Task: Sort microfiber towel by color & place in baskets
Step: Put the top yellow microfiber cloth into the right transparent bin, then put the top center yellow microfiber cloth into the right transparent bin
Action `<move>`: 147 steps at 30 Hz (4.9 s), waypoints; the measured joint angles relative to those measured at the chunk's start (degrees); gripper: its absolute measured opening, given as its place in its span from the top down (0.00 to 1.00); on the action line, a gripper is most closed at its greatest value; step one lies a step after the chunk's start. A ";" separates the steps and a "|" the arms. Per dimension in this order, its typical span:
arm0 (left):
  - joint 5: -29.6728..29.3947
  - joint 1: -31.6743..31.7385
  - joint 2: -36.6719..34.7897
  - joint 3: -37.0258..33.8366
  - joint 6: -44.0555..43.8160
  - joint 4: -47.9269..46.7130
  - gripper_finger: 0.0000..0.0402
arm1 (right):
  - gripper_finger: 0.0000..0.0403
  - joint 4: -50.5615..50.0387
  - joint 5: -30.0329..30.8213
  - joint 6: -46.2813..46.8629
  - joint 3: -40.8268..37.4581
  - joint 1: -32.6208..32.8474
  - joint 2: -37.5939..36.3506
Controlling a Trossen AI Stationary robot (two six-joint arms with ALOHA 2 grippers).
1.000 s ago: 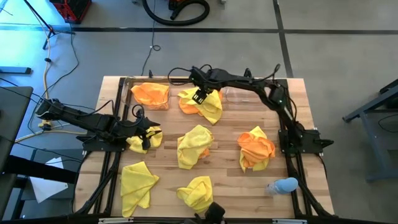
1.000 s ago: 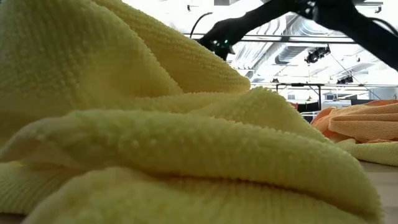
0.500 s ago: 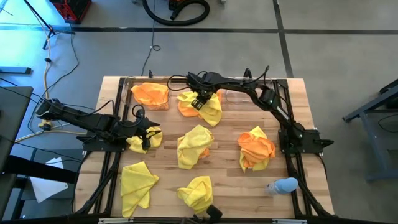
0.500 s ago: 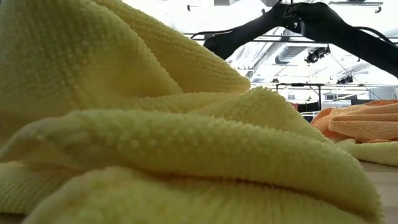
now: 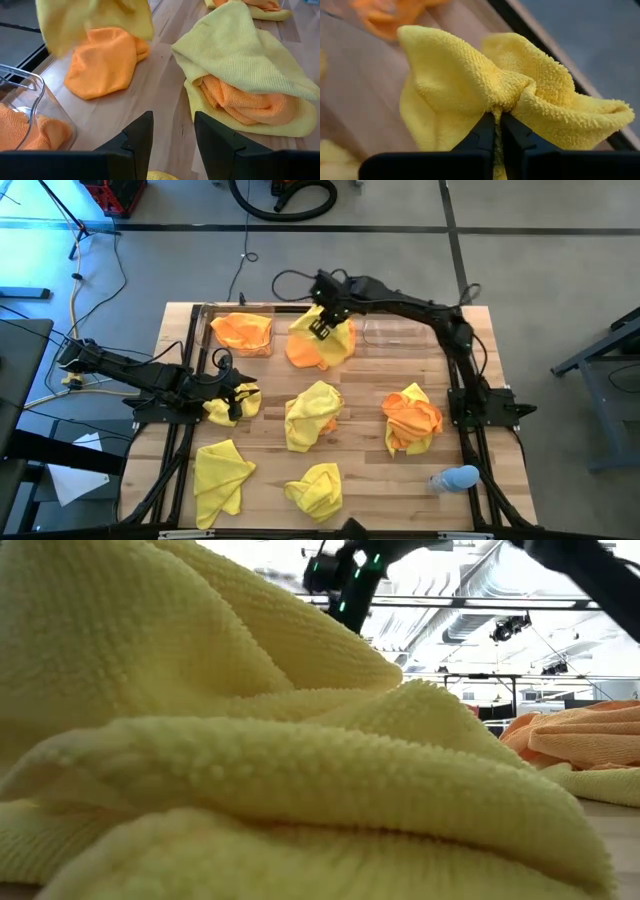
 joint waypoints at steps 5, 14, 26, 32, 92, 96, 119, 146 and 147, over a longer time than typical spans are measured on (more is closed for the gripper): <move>-0.02 0.00 -0.20 0.04 0.01 0.37 0.67 | 0.99 -3.22 4.27 0.30 0.00 0.99 -7.80; 0.05 0.00 -0.88 1.29 -0.05 0.37 0.67 | 0.99 -20.38 21.52 5.01 0.00 1.06 -20.18; 0.20 -0.02 -0.88 1.29 -0.74 0.06 0.67 | 1.00 -24.38 30.35 9.06 -15.21 0.50 -33.07; 0.21 -0.02 -0.88 1.29 -1.52 -0.38 0.67 | 1.00 -12.60 18.89 12.98 -37.74 -2.61 -46.43; 0.44 -0.02 -0.88 1.27 -3.10 -1.41 0.67 | 0.95 7.20 9.51 18.82 -49.02 -15.75 -21.87; 0.44 0.00 -0.88 1.27 -3.61 -1.46 0.67 | 0.86 14.45 9.21 18.55 -54.55 -15.96 -21.81; 0.42 0.00 -0.86 1.25 -3.53 -1.42 0.67 | 0.61 15.35 9.27 18.34 -58.11 -16.13 -32.94; -3.23 -0.04 7.84 1.16 -1.81 12.93 0.67 | 0.61 7.43 13.53 21.46 -58.18 16.20 -53.40; -3.23 -0.04 8.21 1.16 -2.39 13.33 0.67 | 0.61 7.42 14.15 21.99 -58.18 17.86 -53.40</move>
